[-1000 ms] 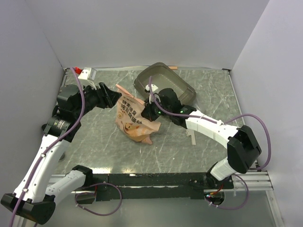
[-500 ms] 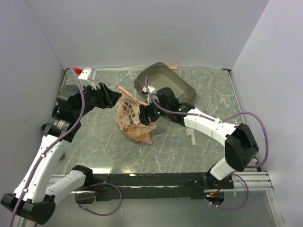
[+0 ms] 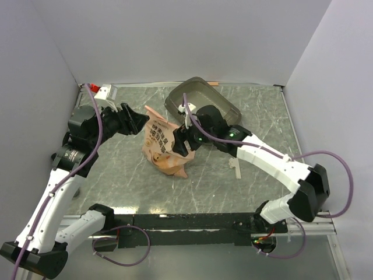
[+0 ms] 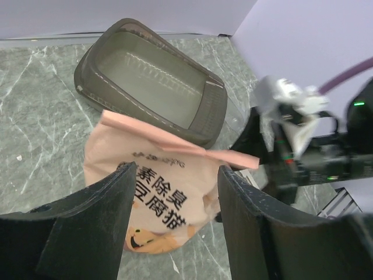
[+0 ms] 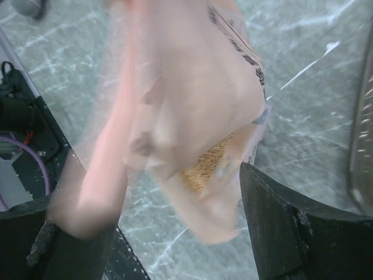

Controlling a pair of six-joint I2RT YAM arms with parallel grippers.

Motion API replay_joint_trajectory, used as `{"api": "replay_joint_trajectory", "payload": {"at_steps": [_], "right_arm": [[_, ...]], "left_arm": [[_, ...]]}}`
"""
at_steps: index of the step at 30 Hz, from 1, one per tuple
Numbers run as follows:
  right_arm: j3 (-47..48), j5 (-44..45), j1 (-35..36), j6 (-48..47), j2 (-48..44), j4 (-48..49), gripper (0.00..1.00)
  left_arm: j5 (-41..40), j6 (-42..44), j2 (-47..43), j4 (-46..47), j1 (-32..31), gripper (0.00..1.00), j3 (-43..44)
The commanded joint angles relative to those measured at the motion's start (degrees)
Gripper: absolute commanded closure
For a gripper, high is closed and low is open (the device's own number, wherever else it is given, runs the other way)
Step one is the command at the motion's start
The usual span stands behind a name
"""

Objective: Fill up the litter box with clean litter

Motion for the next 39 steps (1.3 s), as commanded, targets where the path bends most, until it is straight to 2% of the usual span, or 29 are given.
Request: {"api": "replay_joint_trajectory", "payload": {"at_steps": [1,5,11,14,22,31,39], "right_arm": [[5.5,6.9,1.3,-1.5,-5.7,-6.5,0.16],[5.4,12.0,1.3,-1.4,-8.1,-7.2,0.15],[5.1,15.0,-1.0,-1.0,-5.2,-5.4,0.16],[3.0,12.7,-3.4,-0.2,-4.2,-2.0,0.17],[-1.4,0.1,-6.7,1.6,-0.3,5.2,0.18],[-2.8,-5.3,-6.9,4.3,3.5,8.6,0.18],[-3.1,-6.5,-7.3,6.1,6.4,8.4,0.18]], "left_arm": [[0.8,0.9,-1.7,0.2,0.0,0.37,2.3],[0.9,0.7,-2.2,0.2,0.0,0.37,2.0],[1.3,0.5,-2.2,0.1,-0.1,0.36,2.0],[1.2,0.8,-2.1,-0.3,0.0,0.36,2.3],[1.0,1.9,-2.1,-1.0,-0.1,0.36,2.2],[1.6,1.9,-1.5,0.1,0.0,0.36,1.2],[1.7,2.3,-1.3,-0.2,0.0,0.35,1.0]]}}
